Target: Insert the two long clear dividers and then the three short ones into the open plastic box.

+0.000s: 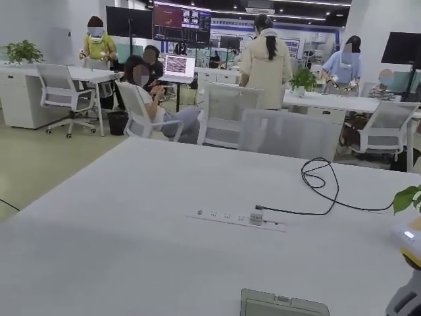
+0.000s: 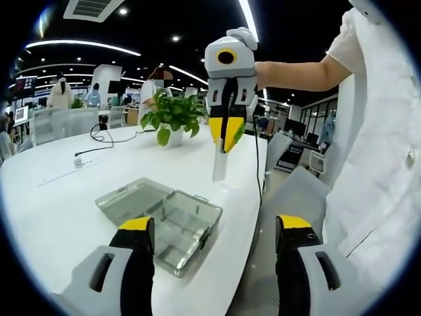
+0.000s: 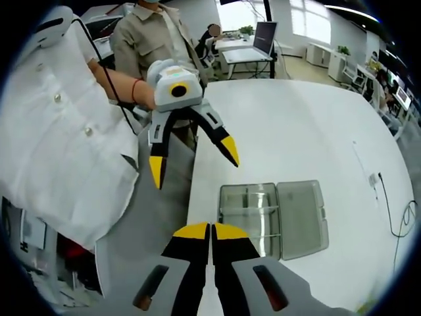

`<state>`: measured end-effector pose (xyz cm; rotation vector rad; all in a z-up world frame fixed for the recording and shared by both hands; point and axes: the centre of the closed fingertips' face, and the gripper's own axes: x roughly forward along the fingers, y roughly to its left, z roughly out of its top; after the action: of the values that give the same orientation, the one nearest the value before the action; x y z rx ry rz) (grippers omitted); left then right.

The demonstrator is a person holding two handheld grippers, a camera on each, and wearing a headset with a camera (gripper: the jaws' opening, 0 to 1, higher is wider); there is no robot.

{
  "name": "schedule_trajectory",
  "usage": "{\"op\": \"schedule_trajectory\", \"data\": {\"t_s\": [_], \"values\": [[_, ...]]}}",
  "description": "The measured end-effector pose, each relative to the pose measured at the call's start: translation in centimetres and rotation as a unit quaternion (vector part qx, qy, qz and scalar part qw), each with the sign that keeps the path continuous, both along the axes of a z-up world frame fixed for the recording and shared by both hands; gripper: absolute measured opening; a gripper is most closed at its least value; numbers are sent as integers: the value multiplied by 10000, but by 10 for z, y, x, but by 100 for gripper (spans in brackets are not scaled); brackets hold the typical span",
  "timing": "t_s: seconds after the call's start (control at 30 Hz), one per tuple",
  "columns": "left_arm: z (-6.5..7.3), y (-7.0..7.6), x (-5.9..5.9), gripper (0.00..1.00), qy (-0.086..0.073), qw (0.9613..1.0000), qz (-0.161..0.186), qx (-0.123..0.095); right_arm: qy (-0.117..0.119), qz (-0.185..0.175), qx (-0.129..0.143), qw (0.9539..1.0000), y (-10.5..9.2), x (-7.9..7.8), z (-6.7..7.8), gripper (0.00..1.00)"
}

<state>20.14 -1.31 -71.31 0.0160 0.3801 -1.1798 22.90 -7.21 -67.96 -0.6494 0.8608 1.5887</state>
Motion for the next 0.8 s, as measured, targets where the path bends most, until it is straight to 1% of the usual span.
{"op": "schedule_trajectory", "data": {"t_s": [0.07, 0.13, 0.2, 0.27, 0.33, 0.43, 0.5, 0.57, 0.63, 0.7, 0.73, 0.77, 0.8], "values": [[-1, 2, 0, 79, -45, 10000, 19, 21, -41, -41, -14, 10000, 1, 4, -3, 3], [-3, 5, 1, 82, -18, 10000, 64, 35, -66, -70, -21, 10000, 2, 7, -7, 3], [-4, 7, 1, 84, -54, 9999, 89, 62, -76, -107, -14, 9999, 3, 10, -9, 3], [-6, 9, -1, 86, -16, 9999, 99, 94, -85, -129, -25, 9999, 4, 12, -12, 3], [-8, 11, -1, 87, -56, 9998, 110, 142, -116, -138, -37, 9998, 5, 14, -15, 3], [-11, 13, -2, 89, -5, 9998, 116, 167, -167, -195, -39, 9997, 6, 21, -20, 3], [-13, 14, -3, 91, -42, 9997, 113, 197, -196, -224, -43, 9995, 8, 23, -23, 3], [-15, 14, -4, 92, -7, 9997, 115, 218, -209, -249, -39, 9995, 9, 26, -25, 3], [-17, 15, -4, 93, -24, 9996, 126, 241, -230, -280, -36, 9993, 10, 28, -27, 3], [-18, 16, -5, 94, 31, 9996, 138, 251, -253, -302, -28, 9992, 12, 32, -29, 3], [-19, 17, -5, 95, 23, 9996, 138, 253, -262, -328, -21, 9991, 13, 33, -30, 3], [-21, 17, -5, 97, -26, 9995, 139, 274, -282, -343, -13, 9990, 14, 35, -31, 3], [-21, 17, -6, 98, -20, 9995, 142, 288, -294, -342, -16, 9990, 14, 36, -32, 3]]}}
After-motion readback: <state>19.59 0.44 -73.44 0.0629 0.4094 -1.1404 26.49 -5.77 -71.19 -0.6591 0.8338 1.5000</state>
